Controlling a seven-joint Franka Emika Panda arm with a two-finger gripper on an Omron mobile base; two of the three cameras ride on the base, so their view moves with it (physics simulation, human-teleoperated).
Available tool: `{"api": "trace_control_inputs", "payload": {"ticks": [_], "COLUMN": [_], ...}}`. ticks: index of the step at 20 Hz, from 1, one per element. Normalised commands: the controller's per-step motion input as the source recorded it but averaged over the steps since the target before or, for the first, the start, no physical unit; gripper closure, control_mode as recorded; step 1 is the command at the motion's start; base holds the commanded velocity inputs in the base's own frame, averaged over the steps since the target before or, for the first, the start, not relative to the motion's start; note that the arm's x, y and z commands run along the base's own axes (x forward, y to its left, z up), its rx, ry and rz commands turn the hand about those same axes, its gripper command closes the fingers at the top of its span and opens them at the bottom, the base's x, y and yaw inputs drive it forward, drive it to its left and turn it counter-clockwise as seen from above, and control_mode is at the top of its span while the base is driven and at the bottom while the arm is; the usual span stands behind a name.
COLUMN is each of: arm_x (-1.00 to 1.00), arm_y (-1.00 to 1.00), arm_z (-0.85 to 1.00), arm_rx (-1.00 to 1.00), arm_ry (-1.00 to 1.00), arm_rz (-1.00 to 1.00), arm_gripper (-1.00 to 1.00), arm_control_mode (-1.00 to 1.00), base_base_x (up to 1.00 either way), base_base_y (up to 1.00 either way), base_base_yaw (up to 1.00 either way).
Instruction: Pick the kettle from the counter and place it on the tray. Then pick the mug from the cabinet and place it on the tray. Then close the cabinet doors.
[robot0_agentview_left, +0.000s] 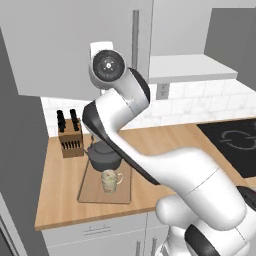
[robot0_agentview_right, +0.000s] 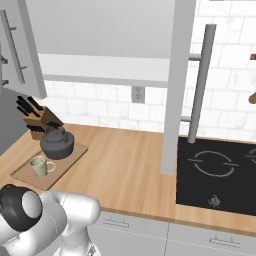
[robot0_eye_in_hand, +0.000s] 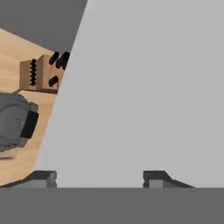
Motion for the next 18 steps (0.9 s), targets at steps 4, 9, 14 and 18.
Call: {"api": "trace_control_inputs", "payload": {"ticks": [4, 9, 14, 18], "arm_x": [0.54, 0.68, 0.74, 0.48], "arm_y": [-0.06, -0.02, -0.02, 0.0], "arm_z": [-0.31, -0.35, -0.25, -0.24], "arm_rx": [-0.16, -0.15, -0.05, 0.0], "arm_ry": [-0.01, 0.0, 0.02, 0.01], "arm_rz": [-0.06, -0.05, -0.02, 0.0], "arm_gripper": [-1.0, -1.0, -1.0, -1.0], "arm_control_mode": [-1.0, -1.0, -1.0, -1.0], "base_base_x": [0.0, 0.0, 0.0, 0.0], "base_base_y": [0.0, 0.0, 0.0, 0.0], "base_base_yaw": [0.0, 0.0, 0.0, 0.0]}}
